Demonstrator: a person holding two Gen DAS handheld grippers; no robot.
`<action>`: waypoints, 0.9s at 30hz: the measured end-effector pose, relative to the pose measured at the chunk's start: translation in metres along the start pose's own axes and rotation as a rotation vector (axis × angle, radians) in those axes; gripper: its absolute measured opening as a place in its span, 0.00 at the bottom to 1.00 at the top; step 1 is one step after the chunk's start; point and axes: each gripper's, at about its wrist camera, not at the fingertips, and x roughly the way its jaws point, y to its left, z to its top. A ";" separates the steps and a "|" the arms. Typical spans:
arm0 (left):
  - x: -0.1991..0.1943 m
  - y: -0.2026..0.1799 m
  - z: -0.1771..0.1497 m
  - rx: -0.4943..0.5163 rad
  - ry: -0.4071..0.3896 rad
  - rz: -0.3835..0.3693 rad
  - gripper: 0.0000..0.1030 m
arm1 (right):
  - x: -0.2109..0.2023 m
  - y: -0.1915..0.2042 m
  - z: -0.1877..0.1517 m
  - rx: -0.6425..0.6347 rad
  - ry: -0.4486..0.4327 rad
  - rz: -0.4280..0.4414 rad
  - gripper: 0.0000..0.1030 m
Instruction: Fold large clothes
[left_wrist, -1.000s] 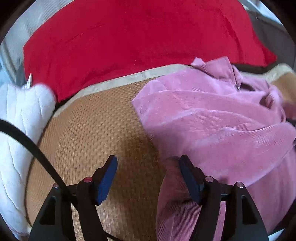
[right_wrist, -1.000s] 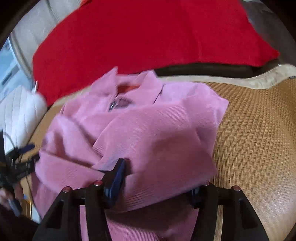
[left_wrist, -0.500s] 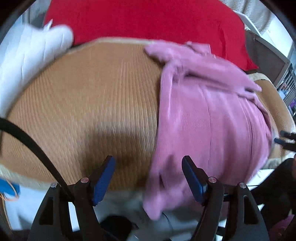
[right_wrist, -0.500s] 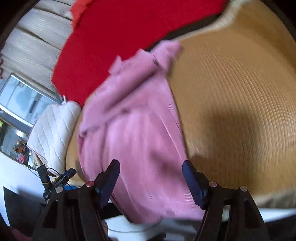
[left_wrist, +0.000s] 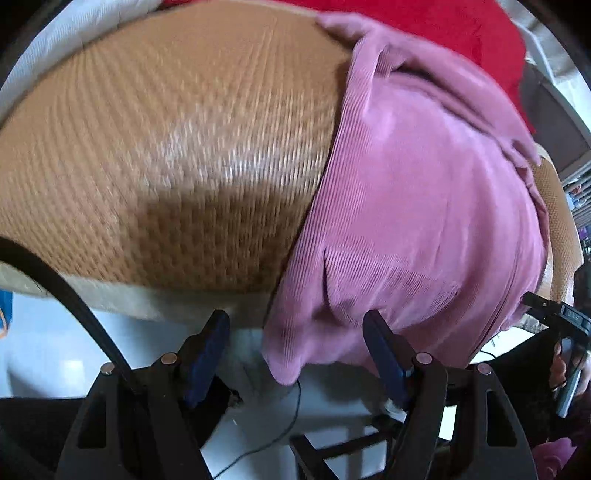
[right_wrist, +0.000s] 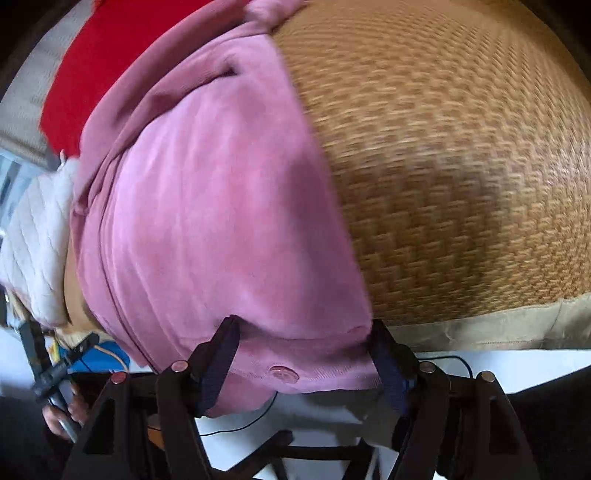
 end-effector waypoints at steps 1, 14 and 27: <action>0.003 0.000 0.000 0.005 0.005 0.001 0.73 | -0.002 0.005 -0.002 -0.022 -0.005 0.030 0.58; 0.044 -0.028 0.004 0.004 0.062 -0.087 0.53 | 0.023 0.053 -0.008 -0.183 0.075 0.028 0.47; 0.056 -0.024 0.008 -0.043 0.096 -0.107 0.23 | 0.029 0.094 0.001 -0.250 0.056 0.138 0.19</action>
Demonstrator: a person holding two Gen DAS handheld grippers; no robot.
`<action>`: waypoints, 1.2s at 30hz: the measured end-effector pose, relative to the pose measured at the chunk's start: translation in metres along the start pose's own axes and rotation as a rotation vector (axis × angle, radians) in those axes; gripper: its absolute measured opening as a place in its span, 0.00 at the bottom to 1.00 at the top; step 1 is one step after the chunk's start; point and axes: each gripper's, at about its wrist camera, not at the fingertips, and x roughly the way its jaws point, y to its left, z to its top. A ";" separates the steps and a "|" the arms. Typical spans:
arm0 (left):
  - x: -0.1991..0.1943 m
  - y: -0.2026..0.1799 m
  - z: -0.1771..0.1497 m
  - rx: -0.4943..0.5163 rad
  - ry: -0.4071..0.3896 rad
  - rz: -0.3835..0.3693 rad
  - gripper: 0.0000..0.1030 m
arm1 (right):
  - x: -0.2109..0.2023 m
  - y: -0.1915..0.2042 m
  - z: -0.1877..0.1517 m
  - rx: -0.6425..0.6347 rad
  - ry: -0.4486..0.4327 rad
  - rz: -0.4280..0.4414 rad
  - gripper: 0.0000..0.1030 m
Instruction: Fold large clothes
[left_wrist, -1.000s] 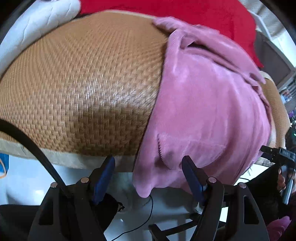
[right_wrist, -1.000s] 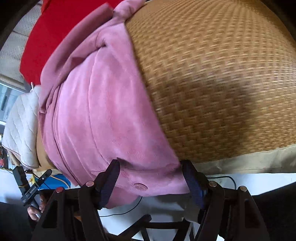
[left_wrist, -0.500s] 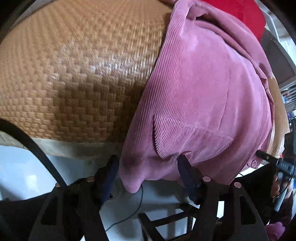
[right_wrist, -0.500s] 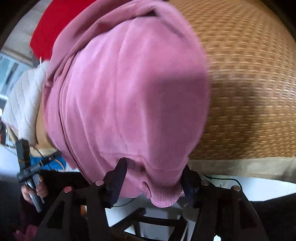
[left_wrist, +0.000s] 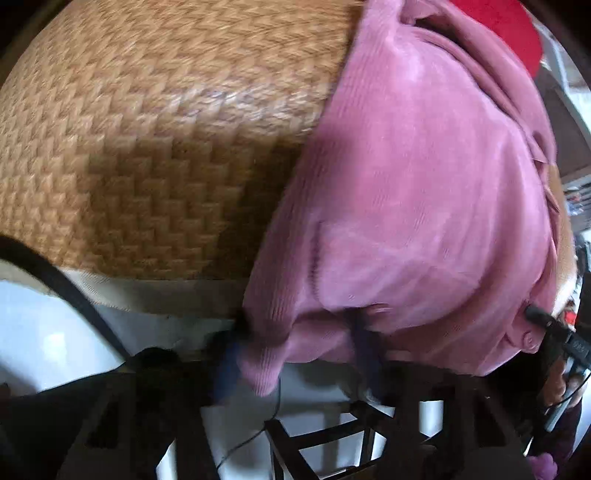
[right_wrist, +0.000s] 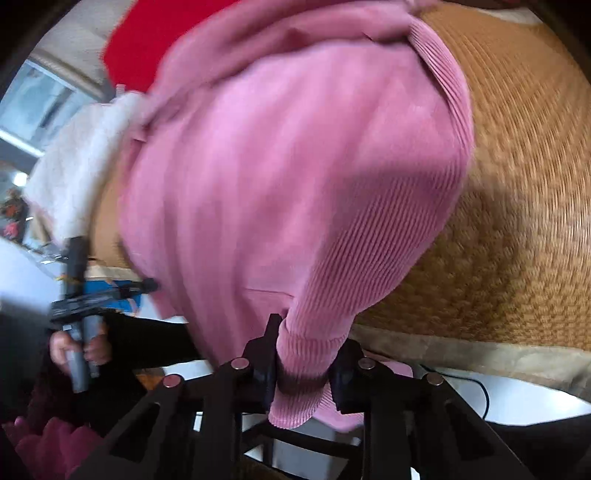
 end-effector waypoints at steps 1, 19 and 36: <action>0.004 -0.002 -0.003 0.009 0.000 -0.003 0.04 | -0.008 0.008 0.001 -0.019 -0.022 0.016 0.18; -0.180 -0.069 0.112 0.108 -0.383 -0.378 0.03 | -0.117 0.034 0.124 -0.029 -0.379 0.292 0.16; -0.090 -0.028 0.238 -0.334 -0.645 -0.300 0.68 | -0.076 -0.140 0.243 0.608 -0.651 0.401 0.82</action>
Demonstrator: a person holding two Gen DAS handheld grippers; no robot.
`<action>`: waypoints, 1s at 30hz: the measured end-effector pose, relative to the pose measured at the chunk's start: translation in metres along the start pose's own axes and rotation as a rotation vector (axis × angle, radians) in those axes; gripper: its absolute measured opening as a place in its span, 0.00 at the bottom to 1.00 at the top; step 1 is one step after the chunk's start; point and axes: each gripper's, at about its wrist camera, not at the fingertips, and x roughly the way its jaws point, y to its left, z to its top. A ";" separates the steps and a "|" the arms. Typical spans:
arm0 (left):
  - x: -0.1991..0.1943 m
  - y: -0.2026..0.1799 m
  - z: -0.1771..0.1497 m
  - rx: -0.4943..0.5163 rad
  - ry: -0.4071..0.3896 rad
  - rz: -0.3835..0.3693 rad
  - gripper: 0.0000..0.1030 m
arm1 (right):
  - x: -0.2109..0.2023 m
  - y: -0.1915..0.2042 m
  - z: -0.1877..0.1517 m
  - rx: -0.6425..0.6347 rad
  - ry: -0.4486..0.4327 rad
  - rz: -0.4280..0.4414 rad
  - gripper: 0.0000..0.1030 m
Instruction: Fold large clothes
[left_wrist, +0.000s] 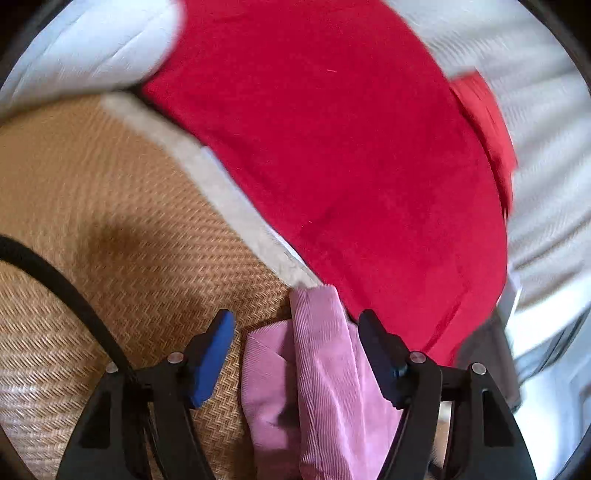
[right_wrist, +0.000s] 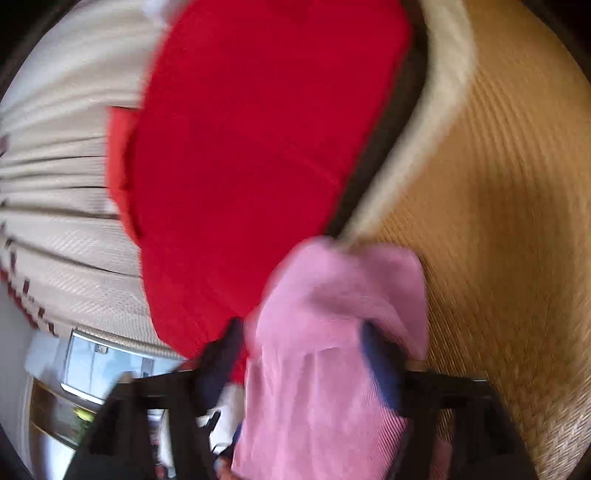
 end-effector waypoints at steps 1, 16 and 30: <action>-0.004 -0.009 0.000 0.053 -0.009 0.015 0.69 | -0.012 0.010 0.001 -0.044 -0.038 0.000 0.83; 0.037 -0.041 -0.079 0.475 0.312 0.422 0.82 | 0.054 0.031 -0.048 -0.276 0.250 -0.289 0.62; 0.016 -0.089 -0.113 0.721 0.165 0.521 0.82 | 0.097 0.071 -0.140 -0.473 0.436 -0.262 0.56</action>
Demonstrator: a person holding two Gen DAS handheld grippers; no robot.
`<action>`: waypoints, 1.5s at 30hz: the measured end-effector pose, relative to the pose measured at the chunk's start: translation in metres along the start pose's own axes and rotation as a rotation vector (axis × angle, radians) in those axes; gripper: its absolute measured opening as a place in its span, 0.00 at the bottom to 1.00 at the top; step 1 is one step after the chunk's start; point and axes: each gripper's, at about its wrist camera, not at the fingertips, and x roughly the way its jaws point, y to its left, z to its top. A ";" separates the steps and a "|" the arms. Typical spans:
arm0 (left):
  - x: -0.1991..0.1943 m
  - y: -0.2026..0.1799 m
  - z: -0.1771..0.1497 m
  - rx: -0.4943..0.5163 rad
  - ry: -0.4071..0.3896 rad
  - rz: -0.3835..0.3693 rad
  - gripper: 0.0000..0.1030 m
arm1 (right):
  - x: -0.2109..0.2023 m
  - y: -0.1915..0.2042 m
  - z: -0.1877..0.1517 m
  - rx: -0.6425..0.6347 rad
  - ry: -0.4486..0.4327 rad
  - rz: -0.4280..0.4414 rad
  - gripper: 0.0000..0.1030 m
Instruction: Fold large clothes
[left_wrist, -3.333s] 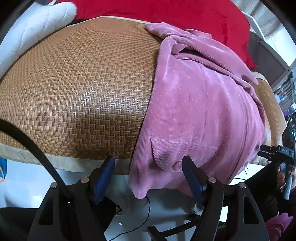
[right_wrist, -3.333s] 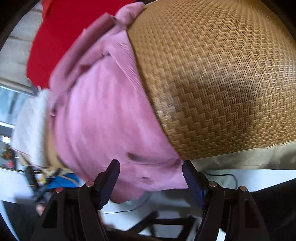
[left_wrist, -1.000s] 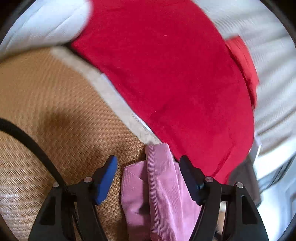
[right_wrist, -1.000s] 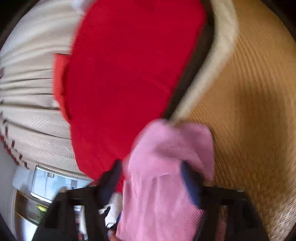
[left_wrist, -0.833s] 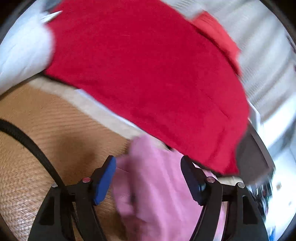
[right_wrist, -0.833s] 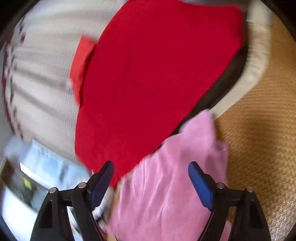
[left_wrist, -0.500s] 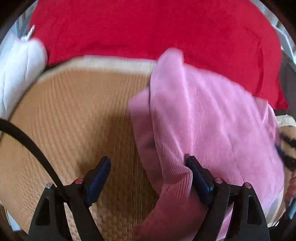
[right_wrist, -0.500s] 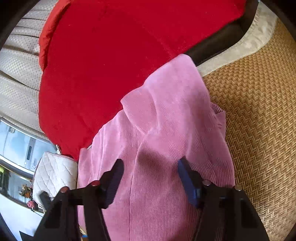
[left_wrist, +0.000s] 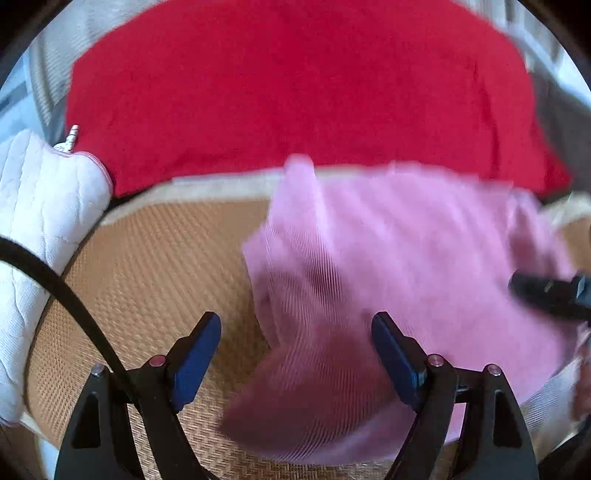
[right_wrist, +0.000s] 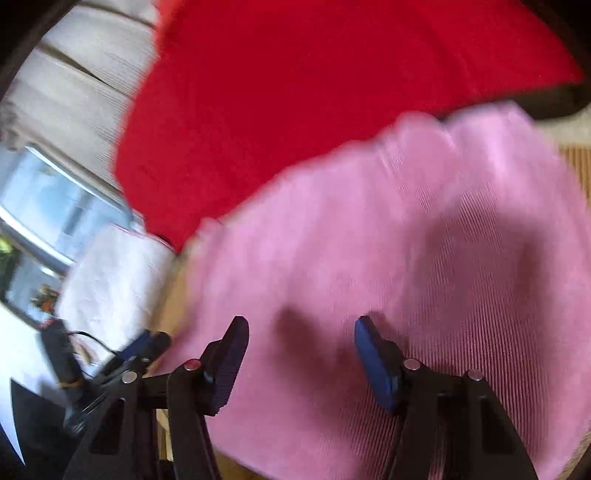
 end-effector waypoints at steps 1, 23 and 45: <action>0.008 -0.003 0.000 0.007 0.004 0.013 0.82 | 0.004 -0.002 -0.001 0.011 0.008 -0.016 0.52; 0.005 -0.026 0.002 0.066 -0.080 0.070 0.82 | -0.010 -0.001 0.008 -0.137 -0.224 -0.350 0.56; -0.007 -0.032 0.000 0.091 -0.115 0.139 0.86 | -0.001 0.004 -0.005 -0.189 -0.127 -0.370 0.57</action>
